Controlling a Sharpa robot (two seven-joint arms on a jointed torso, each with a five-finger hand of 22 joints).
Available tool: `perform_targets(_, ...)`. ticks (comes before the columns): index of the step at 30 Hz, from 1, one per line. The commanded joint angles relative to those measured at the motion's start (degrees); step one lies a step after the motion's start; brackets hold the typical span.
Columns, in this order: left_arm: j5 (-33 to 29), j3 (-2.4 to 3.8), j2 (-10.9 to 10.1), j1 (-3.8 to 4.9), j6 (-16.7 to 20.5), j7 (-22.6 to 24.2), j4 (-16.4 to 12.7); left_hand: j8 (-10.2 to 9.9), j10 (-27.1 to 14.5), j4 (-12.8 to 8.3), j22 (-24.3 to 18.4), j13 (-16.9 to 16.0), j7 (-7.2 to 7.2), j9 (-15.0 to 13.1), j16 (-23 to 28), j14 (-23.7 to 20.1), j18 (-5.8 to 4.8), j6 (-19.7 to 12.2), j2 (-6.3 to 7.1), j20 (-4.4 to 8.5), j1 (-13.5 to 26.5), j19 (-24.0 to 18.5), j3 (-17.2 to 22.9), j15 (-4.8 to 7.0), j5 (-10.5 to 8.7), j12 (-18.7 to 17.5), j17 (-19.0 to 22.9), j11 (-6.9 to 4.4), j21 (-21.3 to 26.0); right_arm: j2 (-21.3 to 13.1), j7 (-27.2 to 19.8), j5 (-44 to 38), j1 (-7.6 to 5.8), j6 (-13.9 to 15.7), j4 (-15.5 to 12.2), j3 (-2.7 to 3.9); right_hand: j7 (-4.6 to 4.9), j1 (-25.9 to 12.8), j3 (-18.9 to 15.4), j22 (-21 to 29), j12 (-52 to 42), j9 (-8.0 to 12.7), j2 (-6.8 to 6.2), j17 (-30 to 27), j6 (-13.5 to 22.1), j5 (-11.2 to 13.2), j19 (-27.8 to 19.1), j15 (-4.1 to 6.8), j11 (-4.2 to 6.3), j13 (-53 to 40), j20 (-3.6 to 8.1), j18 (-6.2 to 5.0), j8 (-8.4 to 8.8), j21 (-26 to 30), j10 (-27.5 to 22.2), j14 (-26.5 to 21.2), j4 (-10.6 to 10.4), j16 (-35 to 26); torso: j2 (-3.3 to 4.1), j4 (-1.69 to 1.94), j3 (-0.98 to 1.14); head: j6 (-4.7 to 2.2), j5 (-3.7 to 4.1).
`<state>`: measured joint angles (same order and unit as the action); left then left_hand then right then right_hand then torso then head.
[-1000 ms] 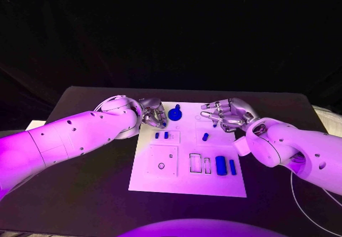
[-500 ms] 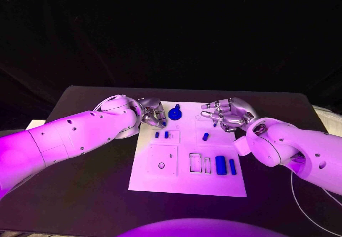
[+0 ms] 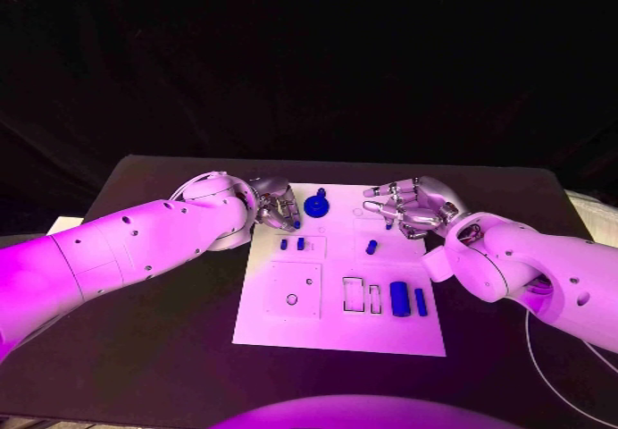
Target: Assemble the parts on the task board
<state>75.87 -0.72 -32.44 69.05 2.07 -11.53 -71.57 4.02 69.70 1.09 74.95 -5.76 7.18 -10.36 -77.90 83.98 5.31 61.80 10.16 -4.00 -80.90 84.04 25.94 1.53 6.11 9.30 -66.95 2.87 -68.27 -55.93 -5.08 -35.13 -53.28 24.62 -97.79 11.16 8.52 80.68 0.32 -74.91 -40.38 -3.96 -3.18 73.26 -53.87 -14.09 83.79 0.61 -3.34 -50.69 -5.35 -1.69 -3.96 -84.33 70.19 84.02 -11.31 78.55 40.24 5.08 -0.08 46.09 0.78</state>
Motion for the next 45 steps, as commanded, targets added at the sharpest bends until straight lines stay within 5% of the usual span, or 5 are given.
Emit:
perform_targets(1,-0.45,0.02,0.1,0.02,-0.94,-0.38,0.03,-0.56,0.05,-0.07,0.39,0.02,0.37,0.69,0.13,1.79,-0.98,-1.82,0.26,-0.08,0.74,1.36,0.39,-0.16,-0.16,-0.58,0.15,0.53,-0.18,0.02,-0.42,-0.1,0.05,-1.06,-0.04,0.0,-0.07,-0.49,-0.4,-4.94,-0.04,-0.03,0.28,0.01,-0.04,-0.37,0.26,0.57,0.16,0.09,0.39,-0.74,-0.01,0.16,0.25,2.61,0.07,-0.19,-0.01,0.0,0.03,0.05,0.09)
perform_targets(22,-6.9,0.05,-2.81,0.19,2.7,2.68,-1.68,0.19,-1.37,-1.11,-0.53,-0.13,1.2,3.34,0.56,1.27,-0.59,-7.01,0.4,-0.59,0.09,0.56,1.41,-0.65,0.03,-2.28,1.68,1.2,1.88,-0.64,0.93,-3.65,-0.2,-1.42,2.52,0.02,-0.2,2.63,2.07,-2.0,10.94,-0.22,1.68,-3.82,-1.83,1.34,-1.39,0.77,0.28,9.06,0.62,-1.4,-0.54,2.14,-4.57,1.65,1.89,-3.52,-0.22,-0.01,-0.04,-0.54,0.56)
perform_targets(31,-45.44,-0.09,-8.33,0.55,19.37,21.27,-6.23,2.28,-2.05,-1.58,-12.31,-0.41,2.0,3.33,10.72,-6.67,2.88,-3.02,-0.93,-1.66,0.0,-7.04,2.39,-1.62,-0.03,-1.33,18.2,2.19,21.44,-2.58,6.87,-23.55,-3.35,-7.36,4.71,0.05,0.13,6.2,8.19,0.7,26.68,-0.37,-0.33,-7.12,-6.7,2.23,-2.61,0.04,-0.8,23.42,0.12,-1.96,-1.38,4.08,-7.37,1.2,4.28,-6.62,-0.81,0.0,-0.42,-1.21,2.04)
perform_targets(38,-76.69,-0.69,-12.8,0.27,19.26,31.82,-11.87,2.45,-1.94,-0.76,-15.46,-0.97,1.96,3.67,13.22,-9.39,3.71,-2.75,-1.79,-1.86,1.39,-9.62,1.36,-1.71,0.49,0.38,22.28,2.04,26.87,-3.03,16.1,-48.82,-4.92,-10.4,5.51,0.06,-0.65,4.49,10.61,1.61,32.52,-0.28,-2.91,-8.03,-9.01,3.99,-2.76,0.03,-0.59,31.02,-0.17,-2.16,-1.13,4.84,-4.82,1.28,3.14,-7.63,-1.19,0.03,-0.76,-1.66,3.15)
perform_targets(45,-82.86,-1.29,-15.9,-0.3,17.21,34.71,-17.06,2.72,-2.12,-0.26,-16.3,-1.35,1.82,3.77,13.51,-10.03,3.88,-2.43,-1.89,-1.88,2.31,-10.13,0.07,-1.68,0.51,1.4,23.19,1.93,28.3,-1.69,21.73,-63.4,-4.98,-12.26,3.47,0.04,-1.5,4.16,12.26,1.9,34.37,-0.19,-3.86,-8.63,-9.98,7.02,-2.66,0.31,-0.3,34.78,0.03,-2.2,-0.65,5.15,-3.86,1.34,1.88,-8.25,-1.22,0.25,-0.8,-1.85,3.98)
